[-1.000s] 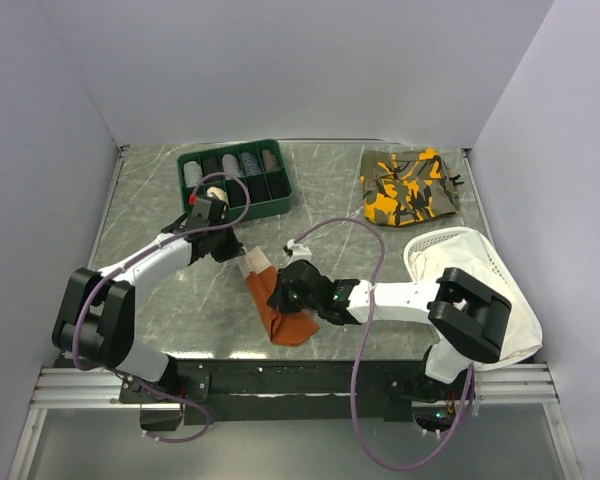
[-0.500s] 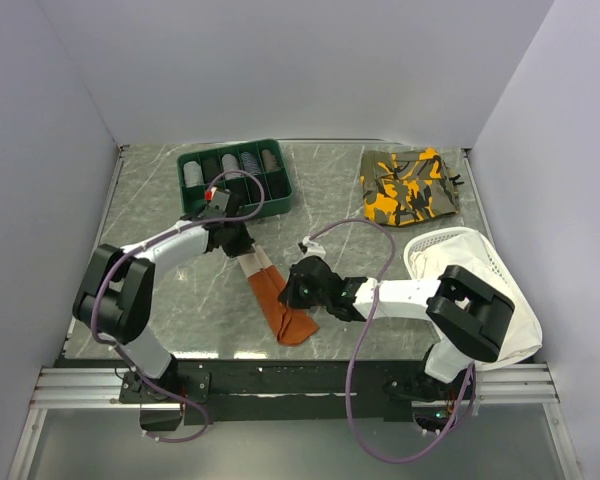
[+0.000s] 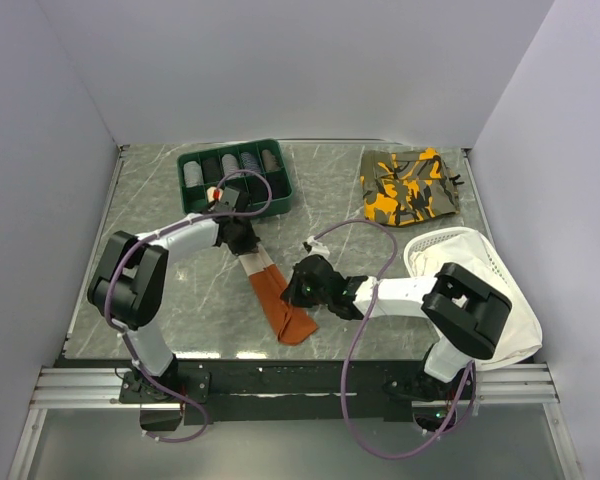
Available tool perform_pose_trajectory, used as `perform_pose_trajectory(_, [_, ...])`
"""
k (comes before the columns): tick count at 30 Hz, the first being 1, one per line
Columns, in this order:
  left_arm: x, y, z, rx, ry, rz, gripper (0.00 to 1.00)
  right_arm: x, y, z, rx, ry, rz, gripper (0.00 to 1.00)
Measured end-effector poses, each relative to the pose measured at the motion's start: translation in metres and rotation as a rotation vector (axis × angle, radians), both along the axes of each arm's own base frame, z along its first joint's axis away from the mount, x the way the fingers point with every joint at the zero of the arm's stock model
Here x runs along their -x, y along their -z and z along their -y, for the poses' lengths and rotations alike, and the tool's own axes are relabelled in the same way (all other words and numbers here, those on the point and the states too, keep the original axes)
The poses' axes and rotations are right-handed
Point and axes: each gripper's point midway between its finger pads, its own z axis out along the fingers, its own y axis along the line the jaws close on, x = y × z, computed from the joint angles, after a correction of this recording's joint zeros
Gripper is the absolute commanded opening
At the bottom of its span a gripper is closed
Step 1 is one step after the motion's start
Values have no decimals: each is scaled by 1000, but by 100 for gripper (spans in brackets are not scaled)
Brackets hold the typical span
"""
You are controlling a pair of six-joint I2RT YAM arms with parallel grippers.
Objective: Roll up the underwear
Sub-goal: Fold the underwear at the center of the board.
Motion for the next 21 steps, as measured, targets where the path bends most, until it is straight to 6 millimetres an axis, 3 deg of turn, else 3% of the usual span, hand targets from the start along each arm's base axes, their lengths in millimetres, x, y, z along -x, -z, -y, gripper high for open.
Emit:
perform_pose_trajectory(17, [-12,4,12,-4,15,-10,11,-8,10,9,27,66,-15,6])
perform_pose_trajectory(21, [-17,1,16,0,19,1,14,-10,11,11,29,81,-21,11])
